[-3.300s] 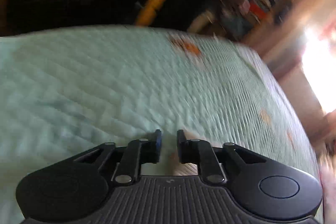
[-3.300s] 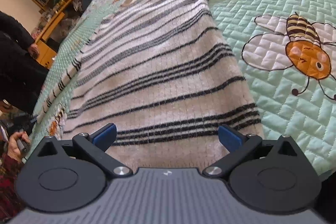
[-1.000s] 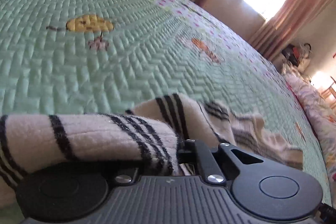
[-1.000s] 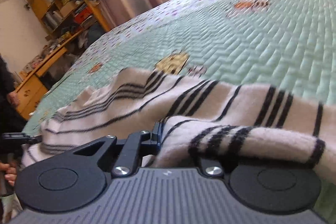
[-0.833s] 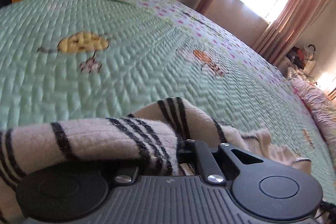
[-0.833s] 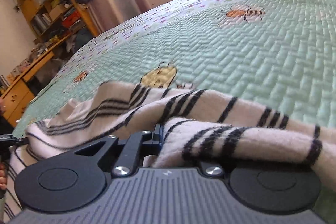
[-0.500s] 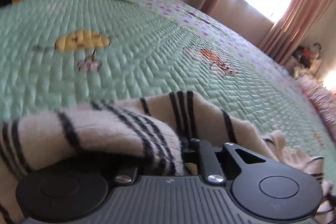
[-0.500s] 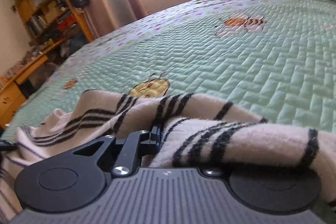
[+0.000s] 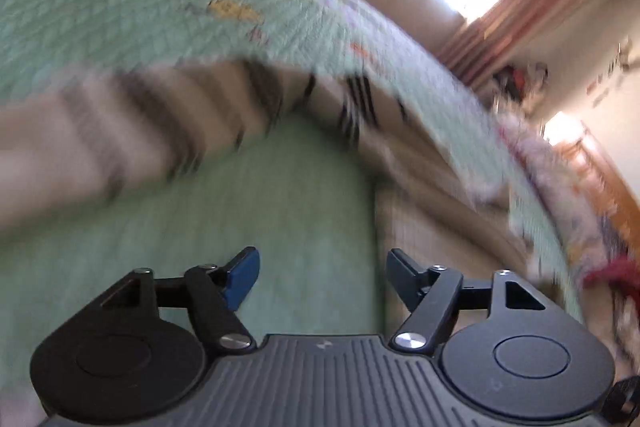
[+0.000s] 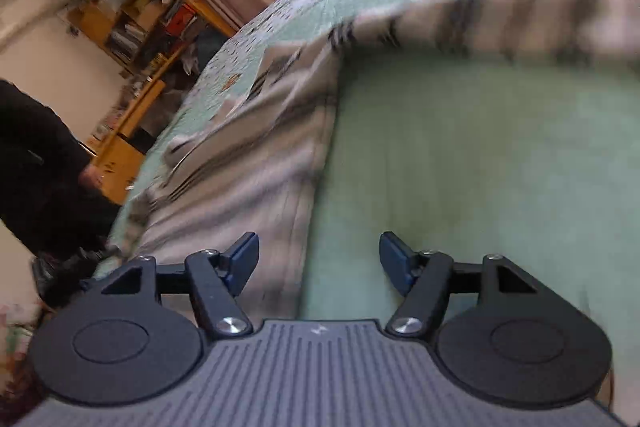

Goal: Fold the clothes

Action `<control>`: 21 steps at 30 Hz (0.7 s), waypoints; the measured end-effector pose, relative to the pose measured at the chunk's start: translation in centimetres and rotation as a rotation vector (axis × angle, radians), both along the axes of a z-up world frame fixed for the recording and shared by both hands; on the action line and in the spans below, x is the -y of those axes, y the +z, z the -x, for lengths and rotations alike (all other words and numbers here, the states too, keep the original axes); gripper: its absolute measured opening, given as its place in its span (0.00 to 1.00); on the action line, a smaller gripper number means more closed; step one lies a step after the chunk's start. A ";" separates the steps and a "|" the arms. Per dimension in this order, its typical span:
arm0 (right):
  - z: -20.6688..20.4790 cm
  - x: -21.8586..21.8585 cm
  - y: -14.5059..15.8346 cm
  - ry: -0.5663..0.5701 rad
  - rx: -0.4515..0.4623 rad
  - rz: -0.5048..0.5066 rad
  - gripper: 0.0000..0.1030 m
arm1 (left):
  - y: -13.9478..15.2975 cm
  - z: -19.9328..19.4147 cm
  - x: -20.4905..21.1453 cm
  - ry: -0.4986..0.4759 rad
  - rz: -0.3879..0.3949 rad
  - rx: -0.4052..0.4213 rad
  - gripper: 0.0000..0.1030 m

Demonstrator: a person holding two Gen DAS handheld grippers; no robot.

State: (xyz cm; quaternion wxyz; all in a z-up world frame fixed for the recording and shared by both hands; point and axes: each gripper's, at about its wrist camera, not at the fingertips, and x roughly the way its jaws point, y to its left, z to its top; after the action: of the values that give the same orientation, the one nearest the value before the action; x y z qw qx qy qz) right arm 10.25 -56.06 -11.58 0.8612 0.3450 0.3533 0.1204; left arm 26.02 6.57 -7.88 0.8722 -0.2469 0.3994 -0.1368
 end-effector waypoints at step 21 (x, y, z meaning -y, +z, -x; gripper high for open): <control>12.0 -6.1 2.4 0.189 -0.023 0.346 0.51 | 3.4 12.3 9.1 -0.160 -0.361 -0.023 0.81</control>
State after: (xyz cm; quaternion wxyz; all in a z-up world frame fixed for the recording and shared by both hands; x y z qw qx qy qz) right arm -1.79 -49.95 -9.21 0.8885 0.1584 0.4092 0.1342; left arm 13.77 -2.56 -4.46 0.8840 -0.0552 0.4458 -0.1291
